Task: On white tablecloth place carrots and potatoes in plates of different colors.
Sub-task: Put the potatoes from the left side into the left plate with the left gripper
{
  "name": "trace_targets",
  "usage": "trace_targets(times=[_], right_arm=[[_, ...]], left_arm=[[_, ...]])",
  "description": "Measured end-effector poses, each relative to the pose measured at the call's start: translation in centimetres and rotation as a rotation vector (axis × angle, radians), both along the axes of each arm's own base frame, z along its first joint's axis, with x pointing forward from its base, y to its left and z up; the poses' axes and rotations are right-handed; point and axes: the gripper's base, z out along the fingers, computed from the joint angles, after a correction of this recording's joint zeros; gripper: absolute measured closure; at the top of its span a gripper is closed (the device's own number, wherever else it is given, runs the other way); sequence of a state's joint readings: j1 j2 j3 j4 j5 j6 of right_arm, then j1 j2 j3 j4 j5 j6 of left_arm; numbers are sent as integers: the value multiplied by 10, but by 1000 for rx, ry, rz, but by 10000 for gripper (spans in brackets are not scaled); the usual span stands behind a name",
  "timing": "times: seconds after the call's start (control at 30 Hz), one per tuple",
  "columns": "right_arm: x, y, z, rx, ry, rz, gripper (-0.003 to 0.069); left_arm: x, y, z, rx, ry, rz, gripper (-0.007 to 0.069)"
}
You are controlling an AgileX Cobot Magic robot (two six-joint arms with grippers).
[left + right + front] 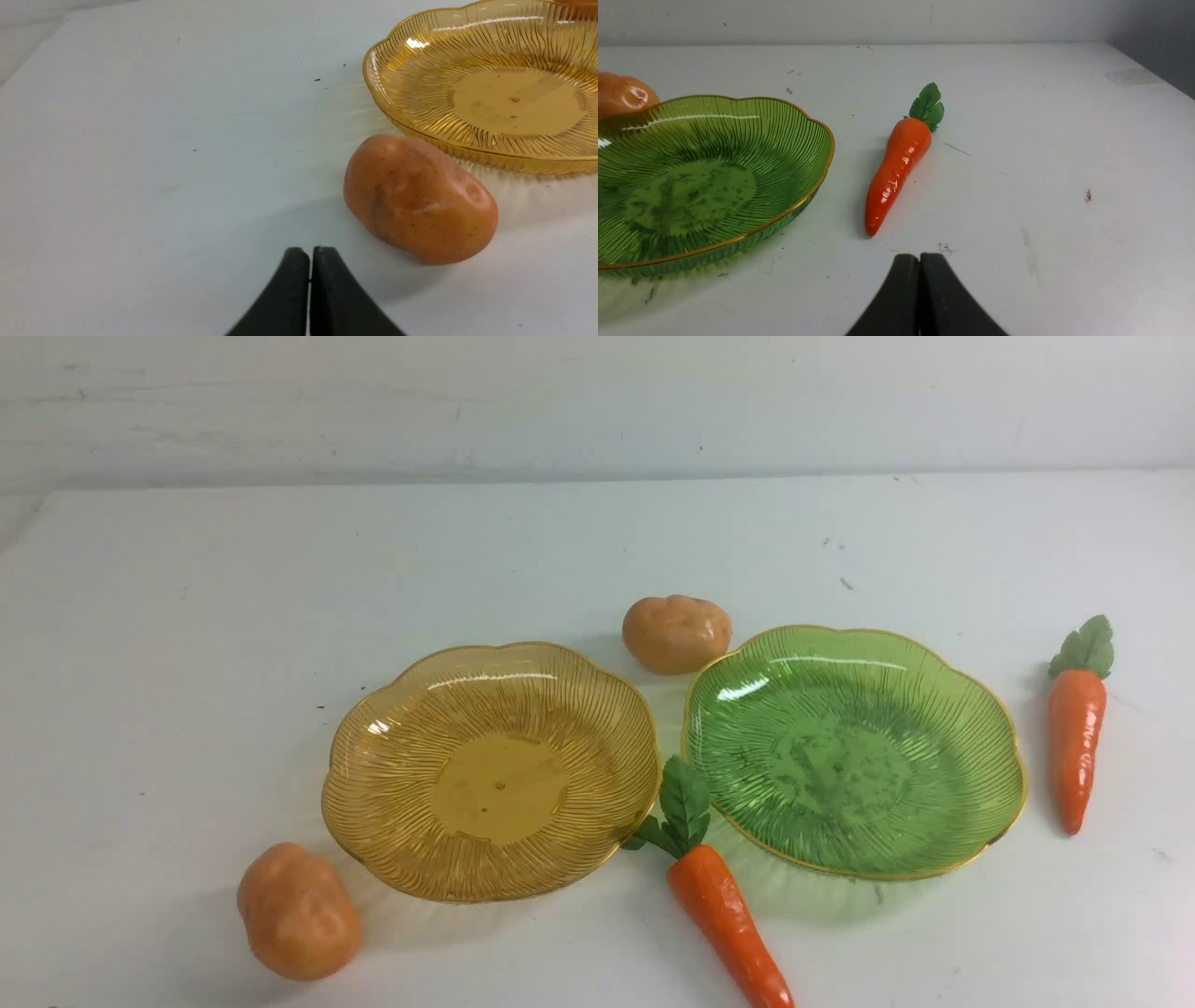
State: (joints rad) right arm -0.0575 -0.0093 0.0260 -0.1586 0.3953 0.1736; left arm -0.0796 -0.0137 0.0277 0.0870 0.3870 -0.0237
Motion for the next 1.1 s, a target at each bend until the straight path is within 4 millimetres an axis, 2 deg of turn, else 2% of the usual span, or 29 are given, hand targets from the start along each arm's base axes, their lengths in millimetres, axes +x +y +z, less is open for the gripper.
trace_targets(times=[0.8, 0.9, 1.03, 1.1], right_arm=[[0, 0, 0, 0, 0, 0, 674], [0, 0, 0, 0, 0, 0, 674], [0, 0, 0, 0, 0, 0, 674], [0, 0, 0, 0, 0, 0, 674]], left_arm=[[0, 0, 1, 7, -10, 0, 628], [1, -1, 5, -64, -49, 6, 628], [4, -4, 18, -323, -175, 23, 628], [4, -4, 22, -394, -220, 26, 628]])
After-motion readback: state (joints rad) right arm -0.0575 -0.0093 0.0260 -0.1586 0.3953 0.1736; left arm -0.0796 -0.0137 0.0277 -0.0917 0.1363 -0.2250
